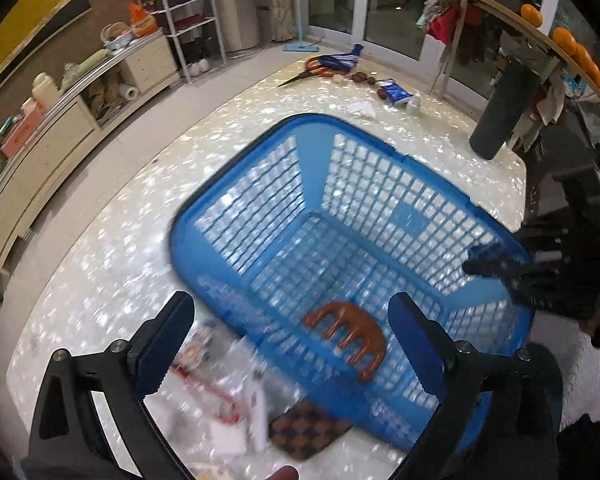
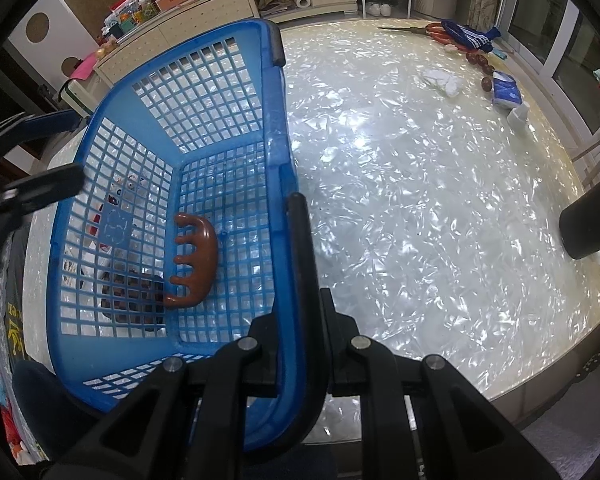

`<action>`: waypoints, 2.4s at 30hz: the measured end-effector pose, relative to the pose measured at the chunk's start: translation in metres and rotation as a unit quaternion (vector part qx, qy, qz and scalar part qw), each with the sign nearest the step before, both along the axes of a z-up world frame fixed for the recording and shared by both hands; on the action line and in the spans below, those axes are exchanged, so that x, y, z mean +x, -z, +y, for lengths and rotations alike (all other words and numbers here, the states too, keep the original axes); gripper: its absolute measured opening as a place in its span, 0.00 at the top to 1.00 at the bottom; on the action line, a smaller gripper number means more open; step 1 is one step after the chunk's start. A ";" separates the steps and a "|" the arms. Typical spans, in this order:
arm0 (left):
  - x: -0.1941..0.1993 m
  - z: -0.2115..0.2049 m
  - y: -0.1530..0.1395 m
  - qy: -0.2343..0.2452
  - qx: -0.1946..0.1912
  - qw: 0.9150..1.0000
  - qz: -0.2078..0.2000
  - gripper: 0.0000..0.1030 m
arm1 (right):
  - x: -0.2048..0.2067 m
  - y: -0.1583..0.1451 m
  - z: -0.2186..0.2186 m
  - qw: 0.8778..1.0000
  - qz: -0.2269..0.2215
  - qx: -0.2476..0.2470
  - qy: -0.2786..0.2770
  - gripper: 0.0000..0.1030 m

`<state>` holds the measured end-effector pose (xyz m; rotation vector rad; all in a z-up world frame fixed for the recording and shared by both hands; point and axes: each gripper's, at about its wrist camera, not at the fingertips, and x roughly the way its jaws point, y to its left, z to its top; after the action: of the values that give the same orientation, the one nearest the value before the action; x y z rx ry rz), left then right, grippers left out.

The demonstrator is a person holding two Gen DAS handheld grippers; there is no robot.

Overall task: Organize rigid objects
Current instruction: 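Open the left tool to drop the comb into the basket, then move the left tool to the white remote and close on it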

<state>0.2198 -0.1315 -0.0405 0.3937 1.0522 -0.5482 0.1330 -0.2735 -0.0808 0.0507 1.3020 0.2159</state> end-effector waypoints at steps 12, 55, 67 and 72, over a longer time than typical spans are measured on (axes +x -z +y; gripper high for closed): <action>-0.034 0.115 -0.010 -0.077 0.032 0.996 0.025 0.04 | -0.004 -0.007 0.006 1.000 -0.007 -0.007 -0.007 0.87; -0.062 0.255 0.155 -0.589 -0.094 0.787 0.160 0.04 | 0.000 0.000 0.004 1.000 -0.006 0.009 -0.018 0.87; -0.083 0.248 0.139 -0.608 -0.107 0.773 0.144 0.42 | -0.002 -0.001 0.004 1.000 -0.008 0.012 -0.015 0.87; -0.086 0.238 0.138 -0.590 -0.119 0.786 0.143 0.45 | -0.003 -0.003 0.003 1.000 -0.009 0.014 -0.014 0.87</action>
<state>0.1338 0.1066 -0.1784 -0.6109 1.2745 0.4208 0.1300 -0.2710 -0.0782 0.0537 1.2830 0.2582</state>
